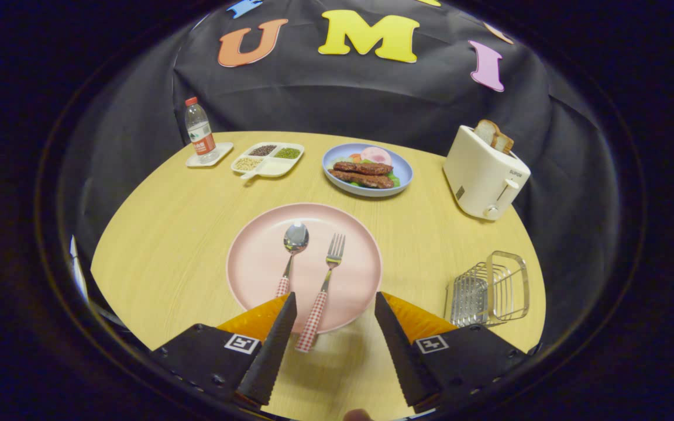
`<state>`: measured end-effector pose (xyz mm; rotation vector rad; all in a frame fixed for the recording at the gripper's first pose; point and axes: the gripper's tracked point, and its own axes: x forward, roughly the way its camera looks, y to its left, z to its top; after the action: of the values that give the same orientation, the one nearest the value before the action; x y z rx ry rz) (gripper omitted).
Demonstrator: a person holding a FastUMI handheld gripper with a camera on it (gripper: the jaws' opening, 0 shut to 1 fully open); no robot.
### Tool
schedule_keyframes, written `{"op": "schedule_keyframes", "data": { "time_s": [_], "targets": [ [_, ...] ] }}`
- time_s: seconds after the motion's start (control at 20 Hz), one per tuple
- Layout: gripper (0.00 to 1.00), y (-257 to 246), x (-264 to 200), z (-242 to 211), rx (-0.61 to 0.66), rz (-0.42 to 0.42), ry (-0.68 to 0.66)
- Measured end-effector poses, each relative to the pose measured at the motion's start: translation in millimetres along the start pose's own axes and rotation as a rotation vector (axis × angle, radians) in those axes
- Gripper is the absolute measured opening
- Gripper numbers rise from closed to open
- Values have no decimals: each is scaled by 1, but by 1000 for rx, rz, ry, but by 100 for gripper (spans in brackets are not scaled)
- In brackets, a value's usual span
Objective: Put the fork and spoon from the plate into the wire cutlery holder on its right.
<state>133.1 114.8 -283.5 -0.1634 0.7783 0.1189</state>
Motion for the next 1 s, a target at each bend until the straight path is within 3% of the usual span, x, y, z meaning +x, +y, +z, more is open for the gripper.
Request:
{"op": "schedule_keyframes", "data": {
  "time_s": [0.4,0.6,0.75,1.0],
  "targets": [
    [46,14,28,-14,-15,-25,118],
    [46,18,41,-26,13,-20,197],
    [18,14,44,-30,36,-37,228],
    [4,11,37,-25,79,-26,241]
  ]
}}
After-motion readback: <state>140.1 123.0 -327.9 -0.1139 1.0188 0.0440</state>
